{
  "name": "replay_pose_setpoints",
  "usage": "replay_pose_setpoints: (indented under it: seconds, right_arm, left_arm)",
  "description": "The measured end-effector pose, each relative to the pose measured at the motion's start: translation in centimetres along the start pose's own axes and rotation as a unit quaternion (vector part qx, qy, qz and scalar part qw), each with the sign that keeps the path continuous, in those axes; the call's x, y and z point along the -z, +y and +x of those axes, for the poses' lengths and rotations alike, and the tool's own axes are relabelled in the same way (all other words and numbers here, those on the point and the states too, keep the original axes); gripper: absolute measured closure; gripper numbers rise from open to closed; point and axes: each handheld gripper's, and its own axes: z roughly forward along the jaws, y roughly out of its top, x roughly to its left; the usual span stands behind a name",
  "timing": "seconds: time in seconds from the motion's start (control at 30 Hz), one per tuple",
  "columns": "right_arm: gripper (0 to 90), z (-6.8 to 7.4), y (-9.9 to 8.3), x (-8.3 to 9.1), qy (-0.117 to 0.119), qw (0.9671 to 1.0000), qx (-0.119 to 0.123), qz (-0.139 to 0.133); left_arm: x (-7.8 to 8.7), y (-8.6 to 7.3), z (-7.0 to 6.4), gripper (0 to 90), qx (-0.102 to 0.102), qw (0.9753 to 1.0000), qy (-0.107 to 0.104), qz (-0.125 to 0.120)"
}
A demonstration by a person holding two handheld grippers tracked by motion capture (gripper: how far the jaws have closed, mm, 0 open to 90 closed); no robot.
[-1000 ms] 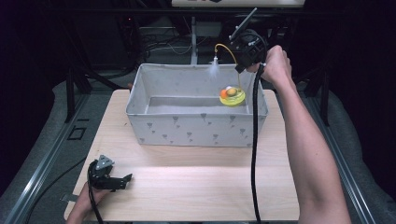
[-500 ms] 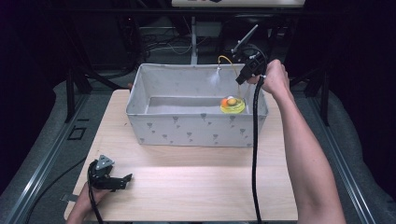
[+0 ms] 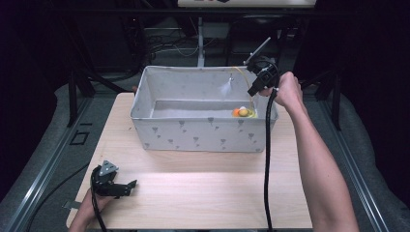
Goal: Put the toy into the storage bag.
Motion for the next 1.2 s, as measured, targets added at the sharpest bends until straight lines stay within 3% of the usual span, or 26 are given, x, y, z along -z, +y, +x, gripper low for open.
replay_pose_setpoints:
  seconds: [0.57,0.83,1.2]
  right_arm:
    - [88.9,-0.5,-3.0,-1.9,0.008,0.9998,-0.011,0.017]
    - [88.9,-0.8,-4.7,-3.0,0.012,0.9992,-0.028,0.024]
    - [88.9,-1.7,-6.4,-4.4,0.017,0.9974,-0.045,0.054]
  left_arm:
    - [0.0,0.0,0.0,0.3,0.000,1.0000,0.000,0.000]
    - [0.0,0.0,0.0,0.3,0.000,1.0000,0.000,0.000]
    - [0.0,0.0,0.0,0.3,0.000,1.0000,0.001,-0.001]
